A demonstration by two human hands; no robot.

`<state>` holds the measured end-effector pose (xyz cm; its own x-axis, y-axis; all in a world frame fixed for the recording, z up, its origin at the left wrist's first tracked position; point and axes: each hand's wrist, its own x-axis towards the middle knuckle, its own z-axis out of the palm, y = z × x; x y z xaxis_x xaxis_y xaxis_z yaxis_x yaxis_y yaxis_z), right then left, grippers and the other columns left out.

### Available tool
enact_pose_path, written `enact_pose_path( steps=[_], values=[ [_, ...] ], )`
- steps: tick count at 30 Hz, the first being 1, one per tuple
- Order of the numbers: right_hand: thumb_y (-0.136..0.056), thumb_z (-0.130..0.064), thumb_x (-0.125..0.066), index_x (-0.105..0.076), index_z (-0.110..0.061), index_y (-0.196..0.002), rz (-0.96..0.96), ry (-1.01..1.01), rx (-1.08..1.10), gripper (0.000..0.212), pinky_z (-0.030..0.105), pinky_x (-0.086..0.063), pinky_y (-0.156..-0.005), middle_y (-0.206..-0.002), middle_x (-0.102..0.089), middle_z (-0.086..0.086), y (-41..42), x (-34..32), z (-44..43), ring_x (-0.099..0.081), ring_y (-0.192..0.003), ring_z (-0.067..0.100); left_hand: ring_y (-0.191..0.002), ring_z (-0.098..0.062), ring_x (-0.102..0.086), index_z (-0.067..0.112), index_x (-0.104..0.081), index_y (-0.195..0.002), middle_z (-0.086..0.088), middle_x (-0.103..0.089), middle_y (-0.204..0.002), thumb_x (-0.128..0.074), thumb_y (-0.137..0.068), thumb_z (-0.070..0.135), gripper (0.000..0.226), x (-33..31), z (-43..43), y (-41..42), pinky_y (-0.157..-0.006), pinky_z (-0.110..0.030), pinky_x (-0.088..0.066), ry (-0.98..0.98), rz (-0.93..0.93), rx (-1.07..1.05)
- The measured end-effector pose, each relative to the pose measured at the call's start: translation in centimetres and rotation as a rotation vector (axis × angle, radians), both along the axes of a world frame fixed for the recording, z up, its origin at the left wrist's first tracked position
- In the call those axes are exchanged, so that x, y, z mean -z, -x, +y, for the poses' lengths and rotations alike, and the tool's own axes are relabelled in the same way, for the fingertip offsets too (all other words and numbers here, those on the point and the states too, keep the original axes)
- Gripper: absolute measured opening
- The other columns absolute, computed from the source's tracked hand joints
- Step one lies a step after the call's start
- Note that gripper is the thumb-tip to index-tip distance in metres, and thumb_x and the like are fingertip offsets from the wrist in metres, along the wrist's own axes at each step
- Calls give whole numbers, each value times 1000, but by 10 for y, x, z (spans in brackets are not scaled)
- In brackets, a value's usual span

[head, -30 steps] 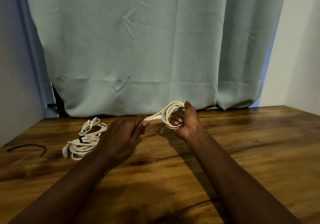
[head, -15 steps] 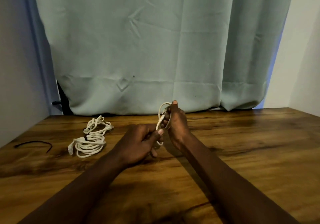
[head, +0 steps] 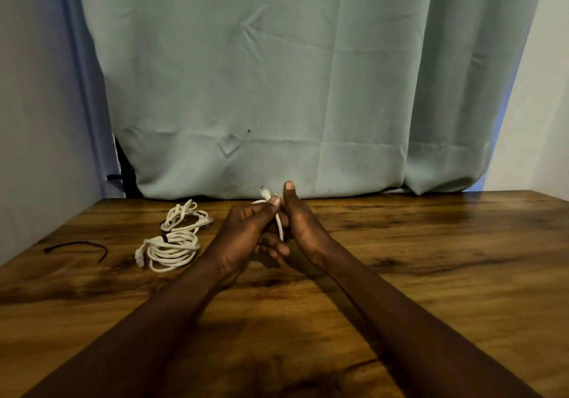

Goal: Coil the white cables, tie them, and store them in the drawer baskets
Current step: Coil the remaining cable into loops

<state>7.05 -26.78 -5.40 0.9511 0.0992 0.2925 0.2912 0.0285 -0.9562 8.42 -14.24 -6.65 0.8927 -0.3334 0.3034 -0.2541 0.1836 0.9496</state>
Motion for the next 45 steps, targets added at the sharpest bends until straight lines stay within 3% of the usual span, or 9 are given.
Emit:
enact_pose_path(
  steps=[3, 9, 12, 17, 23, 30, 35, 41, 45],
  values=[
    [-111, -34, -38, -50, -12, -67, -75, 79, 59, 51, 14, -38, -43, -40, -50, -8, -2, -3, -3, -49, -37, 0, -35, -14, -46, 9, -69, -74, -18, -66, -63, -53, -103, 38, 44, -2, 1, -5, -44, -20, -38, 0, 29, -16],
    [-108, -41, -46, -46, -17, -65, 30, 188, -9, 50, 17, -22, -38, -45, -34, -7, -14, 3, -5, -27, -35, 5, -38, -9, -29, 17, -55, -70, 4, -36, -45, -50, -105, 38, 41, -18, 22, -17, -42, -20, -22, 98, 18, -222],
    [-104, -55, -42, -39, -21, -58, 252, -43, -155, 57, 17, -14, -34, -42, -27, -8, -13, -6, -6, -21, -30, 5, -41, -9, -30, 15, -55, -71, 5, -34, -46, -48, -107, 35, 42, -17, 33, -23, -44, -23, -24, 75, -57, -336],
    [-104, -41, -39, -42, -24, -44, 302, -639, -325, 62, 16, -13, -32, -35, -25, -8, -18, -20, -24, -24, -24, 7, -51, -9, -47, 13, -54, -66, 3, -53, -53, -44, -104, 48, 53, 8, 48, -39, -58, -37, -40, -419, -491, -436],
    [-106, -35, -36, -36, -23, -54, 311, -904, 102, 53, 11, -13, -31, -35, -24, -7, -32, -18, -58, -21, -22, 8, -58, -14, -61, 28, -64, -71, -4, -71, -69, -40, -102, 54, 47, 4, 33, -35, -63, -36, -48, -296, -507, -373],
    [-110, -34, -29, -33, -21, -67, 228, -959, 397, 46, 11, -24, -36, -36, -31, -6, -52, -8, -70, -27, -26, 9, -61, -8, -61, 23, -66, -80, 7, -65, -66, -60, -96, 49, 31, 8, -5, 6, -58, -34, -49, -548, -664, -188],
    [-107, -25, -32, -33, -21, -70, 201, -825, 335, 37, 19, -28, -44, -41, -35, -6, -47, -7, -54, -30, -32, 9, -79, -23, -74, 13, -70, -96, -5, -77, -88, -54, -106, 25, 22, 12, -16, 15, -74, -46, -63, -375, -400, -17],
    [-112, -35, -35, -46, -8, -95, 51, -217, 352, 33, 19, -37, -40, -67, -47, 6, -31, 3, -20, -47, -44, 13, -68, -29, -70, 4, -60, -106, -21, -74, -85, -54, -104, 14, 12, 4, -14, 9, -62, -35, -59, -49, -98, 80],
    [-105, -63, -19, -60, -9, -78, 104, -82, 3, 73, 20, -45, -41, -58, -54, 11, -11, 0, -9, -56, -42, 17, -65, -24, -69, 5, -67, -102, -15, -74, -83, -58, -101, 21, 17, 1, -3, 4, -56, -29, -57, -20, -25, 115]
  ],
)
